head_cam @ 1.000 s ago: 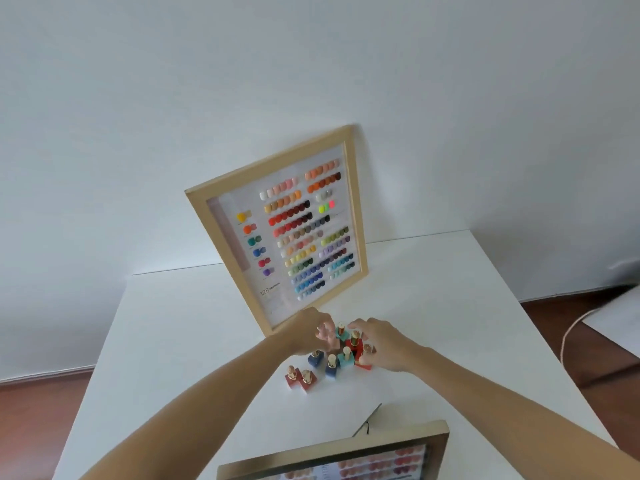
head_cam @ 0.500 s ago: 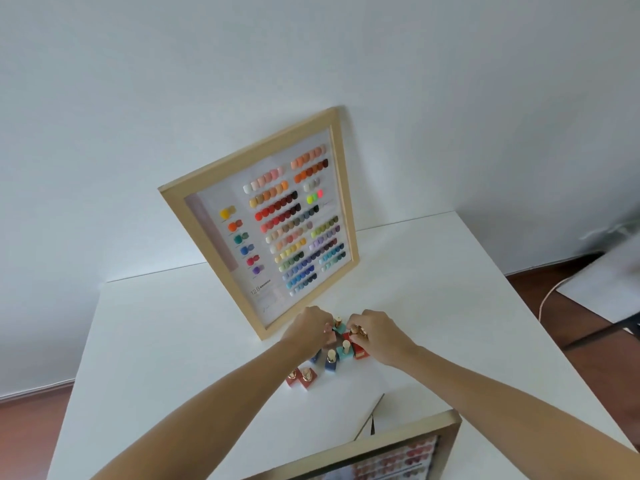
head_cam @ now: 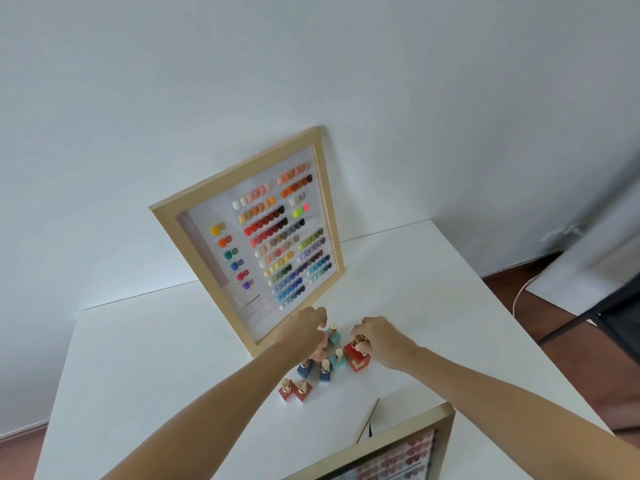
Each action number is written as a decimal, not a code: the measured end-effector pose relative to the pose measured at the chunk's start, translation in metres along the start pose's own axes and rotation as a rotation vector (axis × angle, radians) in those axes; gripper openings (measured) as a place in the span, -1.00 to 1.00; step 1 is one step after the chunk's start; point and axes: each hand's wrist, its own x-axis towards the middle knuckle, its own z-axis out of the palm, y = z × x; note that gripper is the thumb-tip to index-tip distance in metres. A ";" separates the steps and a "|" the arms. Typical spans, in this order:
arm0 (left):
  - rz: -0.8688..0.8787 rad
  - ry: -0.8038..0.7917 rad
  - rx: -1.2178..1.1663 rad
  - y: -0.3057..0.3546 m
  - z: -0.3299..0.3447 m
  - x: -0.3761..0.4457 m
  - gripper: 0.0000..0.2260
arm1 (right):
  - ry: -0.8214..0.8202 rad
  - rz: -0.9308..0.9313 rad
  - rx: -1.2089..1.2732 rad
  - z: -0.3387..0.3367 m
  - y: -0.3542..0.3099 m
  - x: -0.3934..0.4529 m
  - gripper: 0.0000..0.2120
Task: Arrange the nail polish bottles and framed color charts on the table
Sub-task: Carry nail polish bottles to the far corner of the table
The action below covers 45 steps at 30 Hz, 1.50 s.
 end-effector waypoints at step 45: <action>0.147 -0.030 0.035 0.191 -0.036 0.109 -0.78 | 0.313 0.245 0.119 -0.123 0.227 -0.063 -0.82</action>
